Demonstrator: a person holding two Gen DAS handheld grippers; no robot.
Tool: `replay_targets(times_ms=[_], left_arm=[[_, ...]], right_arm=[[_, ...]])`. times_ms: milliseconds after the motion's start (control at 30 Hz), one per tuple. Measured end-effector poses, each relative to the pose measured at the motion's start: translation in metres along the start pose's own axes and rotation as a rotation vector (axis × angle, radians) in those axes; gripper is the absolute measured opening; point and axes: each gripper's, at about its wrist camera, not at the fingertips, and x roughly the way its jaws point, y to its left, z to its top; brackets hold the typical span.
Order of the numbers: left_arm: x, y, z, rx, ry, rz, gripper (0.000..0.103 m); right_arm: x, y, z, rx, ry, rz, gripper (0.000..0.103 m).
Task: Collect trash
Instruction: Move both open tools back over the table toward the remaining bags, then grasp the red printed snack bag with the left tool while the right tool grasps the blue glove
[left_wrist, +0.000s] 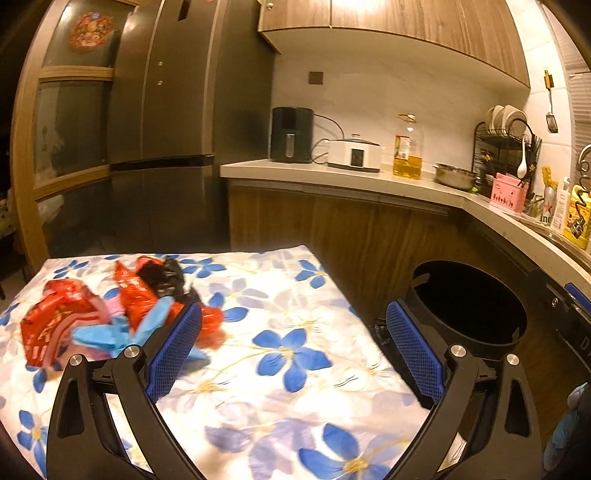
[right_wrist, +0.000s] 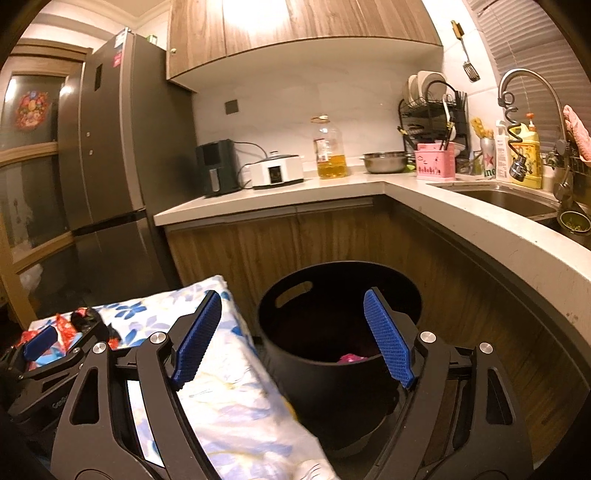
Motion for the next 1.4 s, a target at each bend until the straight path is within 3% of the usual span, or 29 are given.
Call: replay_targets(times_ms=[333,833,1233,1400], left_arm=[[-0.017,0.041,-0.014,-0.023,-0.009,0.079,0.096],[-0.026,0.133,-0.039,-0.126,0.0,0.229,0.096],[-0.045,0.189,-0.052,-0.169,-0.011,0.321,0.096],[-0.049,0.215,-0.055,-0.216,-0.009,0.347,0.096]], right_arm=[[-0.012,0.039,-0.014,-0.021,0.015,0.067,0.078],[-0.002,0.108,-0.045,-0.078,0.078,0.194,0.078],[0.013,0.194,-0.085,-0.143,0.167,0.386,0.078],[0.021,0.233,-0.103,-0.172,0.194,0.455,0.072]])
